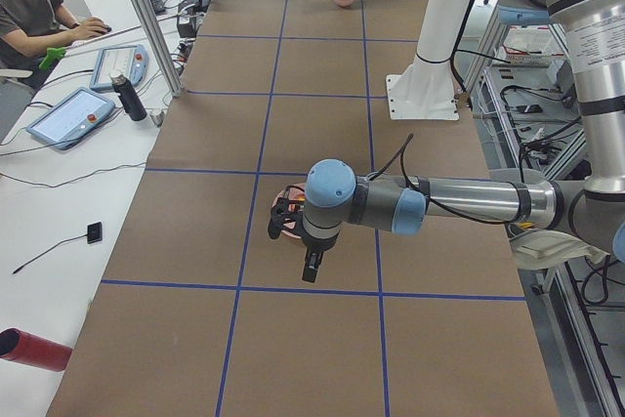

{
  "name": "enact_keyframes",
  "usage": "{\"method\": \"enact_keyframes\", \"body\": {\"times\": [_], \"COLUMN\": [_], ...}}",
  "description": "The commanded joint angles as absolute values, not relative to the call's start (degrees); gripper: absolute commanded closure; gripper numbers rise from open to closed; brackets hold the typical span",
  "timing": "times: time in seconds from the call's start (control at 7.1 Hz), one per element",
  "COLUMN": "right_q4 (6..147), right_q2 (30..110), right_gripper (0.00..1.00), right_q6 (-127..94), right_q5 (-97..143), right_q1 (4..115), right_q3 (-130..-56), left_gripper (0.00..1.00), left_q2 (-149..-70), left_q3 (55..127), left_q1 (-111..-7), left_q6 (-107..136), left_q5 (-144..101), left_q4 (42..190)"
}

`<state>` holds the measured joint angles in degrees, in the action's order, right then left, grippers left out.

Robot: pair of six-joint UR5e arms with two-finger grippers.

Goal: Move apple from plate to bowl

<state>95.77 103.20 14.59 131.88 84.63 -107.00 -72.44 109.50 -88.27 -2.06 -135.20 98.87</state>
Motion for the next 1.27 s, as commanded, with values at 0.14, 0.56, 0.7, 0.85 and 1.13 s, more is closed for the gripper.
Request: {"method": "enact_keyframes", "body": {"times": [0.14,0.56,0.7,0.85,1.13], "right_q4": [95.5,95.3,95.2,95.2,95.2], "right_q2": [103.2,103.4,103.4,103.4,103.3], "right_gripper": [0.00,0.00,0.00,0.00,0.00], "right_q6": [14.2,13.7,13.7,13.7,13.8], "right_q5": [132.4,132.6,132.6,132.6,132.6], "right_q1": [84.7,84.6,84.6,84.6,84.6], "right_q3": [-107.0,-106.4,-106.4,-106.4,-106.5], "left_gripper": [0.02,0.02,0.02,0.02,0.02], "left_q2": [-72.3,-72.0,-72.0,-72.0,-73.0], "left_q3": [109.6,108.6,108.8,108.7,107.8], "left_q1": [-88.2,-88.2,-88.2,-88.2,-88.2], "left_q6": [-1.7,-1.6,-1.7,-1.6,-1.6], "left_q5": [-135.2,-135.4,-135.4,-135.2,-135.3], "left_q4": [100.5,102.0,102.0,102.1,102.1]}}
